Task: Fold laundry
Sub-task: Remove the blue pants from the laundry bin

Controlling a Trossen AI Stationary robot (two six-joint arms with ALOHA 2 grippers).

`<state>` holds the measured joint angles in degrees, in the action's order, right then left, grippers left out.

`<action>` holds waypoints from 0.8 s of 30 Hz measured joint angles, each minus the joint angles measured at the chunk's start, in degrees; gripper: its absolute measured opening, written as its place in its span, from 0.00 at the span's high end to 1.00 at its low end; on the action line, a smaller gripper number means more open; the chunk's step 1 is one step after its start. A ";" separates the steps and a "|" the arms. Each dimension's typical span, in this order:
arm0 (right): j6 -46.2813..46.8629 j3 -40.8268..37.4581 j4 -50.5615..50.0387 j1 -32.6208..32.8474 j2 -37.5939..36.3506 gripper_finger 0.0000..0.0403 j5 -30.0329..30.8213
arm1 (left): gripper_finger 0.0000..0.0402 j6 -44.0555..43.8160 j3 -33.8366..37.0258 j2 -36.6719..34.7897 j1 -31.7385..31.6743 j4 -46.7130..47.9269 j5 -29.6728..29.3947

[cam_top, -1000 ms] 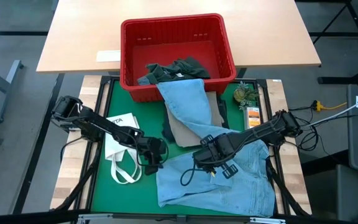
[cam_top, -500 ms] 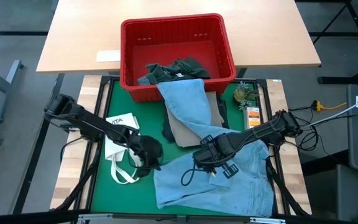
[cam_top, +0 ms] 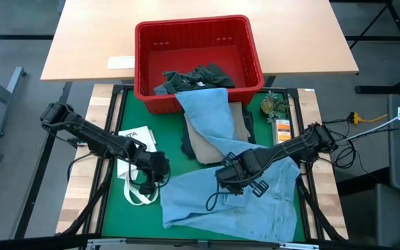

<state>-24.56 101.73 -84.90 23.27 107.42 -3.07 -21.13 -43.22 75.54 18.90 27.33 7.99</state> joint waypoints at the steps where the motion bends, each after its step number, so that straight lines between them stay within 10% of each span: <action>1: 0.00 0.00 0.04 0.00 0.00 0.99 0.00 | 0.91 -1.66 0.06 0.26 0.04 2.75 -0.17; 24: -1.27 0.00 3.64 -0.02 0.02 0.99 0.02 | 0.60 -13.04 -0.06 -0.88 -1.01 8.76 0.63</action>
<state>-25.82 101.73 -81.26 23.24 107.44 -3.05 -34.17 -43.28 74.67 17.89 36.10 8.62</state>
